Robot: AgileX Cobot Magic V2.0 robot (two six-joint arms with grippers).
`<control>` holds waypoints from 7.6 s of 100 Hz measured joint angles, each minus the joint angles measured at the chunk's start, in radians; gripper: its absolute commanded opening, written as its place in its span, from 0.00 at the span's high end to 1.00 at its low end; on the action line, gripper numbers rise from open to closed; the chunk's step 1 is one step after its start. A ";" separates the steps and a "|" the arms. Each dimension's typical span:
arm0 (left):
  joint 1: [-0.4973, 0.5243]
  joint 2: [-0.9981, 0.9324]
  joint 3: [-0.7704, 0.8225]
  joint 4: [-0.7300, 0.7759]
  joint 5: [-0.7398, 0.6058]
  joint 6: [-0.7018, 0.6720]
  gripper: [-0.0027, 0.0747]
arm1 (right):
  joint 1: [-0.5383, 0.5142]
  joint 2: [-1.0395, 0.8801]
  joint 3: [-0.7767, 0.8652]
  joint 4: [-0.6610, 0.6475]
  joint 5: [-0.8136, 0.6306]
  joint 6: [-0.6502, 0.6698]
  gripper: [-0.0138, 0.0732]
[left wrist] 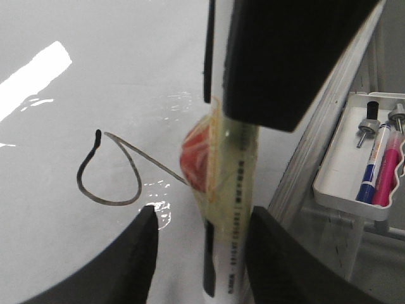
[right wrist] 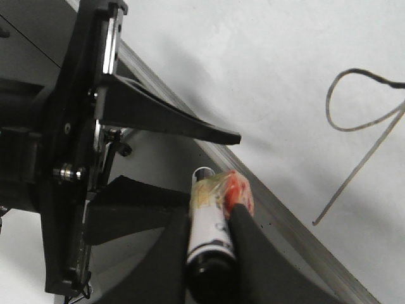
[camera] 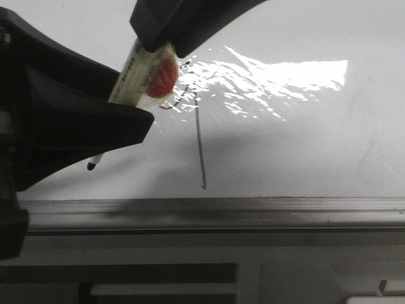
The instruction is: Write number 9 on whiteboard
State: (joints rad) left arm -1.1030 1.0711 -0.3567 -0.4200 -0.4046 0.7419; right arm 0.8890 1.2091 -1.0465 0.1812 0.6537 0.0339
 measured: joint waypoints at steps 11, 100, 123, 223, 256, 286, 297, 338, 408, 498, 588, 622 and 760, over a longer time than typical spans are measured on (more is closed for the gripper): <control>0.000 0.002 0.000 0.000 -0.004 0.000 0.64 | 0.001 0.000 0.000 0.000 0.000 0.000 0.91; 0.014 -0.075 -0.009 -0.860 -0.022 0.000 0.99 | 0.001 0.000 0.000 -0.003 -0.023 0.000 0.47; 0.021 0.022 -0.081 -0.951 0.010 0.000 0.99 | 0.001 0.000 0.000 -0.003 -0.022 0.000 0.47; 0.021 0.079 -0.122 -1.002 0.021 -0.009 0.51 | 0.001 -0.008 0.000 -0.035 0.008 0.000 0.52; 0.021 -0.169 -0.115 -0.983 0.007 0.086 0.73 | 0.001 -0.183 0.135 -0.161 -0.137 0.000 0.91; 0.021 -0.405 0.015 -0.961 -0.001 0.177 0.99 | 0.001 -0.473 0.477 -0.181 -0.402 0.000 0.91; 0.021 -0.462 0.068 -0.926 -0.001 0.179 0.99 | 0.001 -0.613 0.592 -0.181 -0.494 0.000 0.91; 0.021 -0.500 0.135 -0.899 -0.008 0.181 0.99 | 0.001 -0.971 0.850 -0.181 -0.544 0.002 0.91; 0.021 -0.500 0.137 -0.899 -0.061 0.182 0.99 | 0.001 -0.982 0.859 -0.181 -0.546 0.003 0.91; 0.040 -0.500 0.139 -0.774 -0.144 0.182 0.99 | 0.001 -0.982 0.859 -0.181 -0.546 0.003 0.91; 0.959 -1.005 0.356 0.488 0.235 -0.533 0.99 | 0.001 -0.982 0.859 -0.181 -0.546 0.003 0.91; 1.063 -1.076 0.356 0.575 0.636 -0.823 0.99 | 0.001 -0.982 0.859 -0.181 -0.546 0.003 0.91; 1.063 -1.076 0.356 0.553 0.744 -0.848 0.99 | -0.107 -0.982 0.862 -0.229 -0.562 -0.012 0.91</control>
State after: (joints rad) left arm -0.0398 -0.0046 -0.0003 0.1329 0.3398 -0.1060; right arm 0.7818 0.2268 -0.1846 -0.0473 0.0918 0.0215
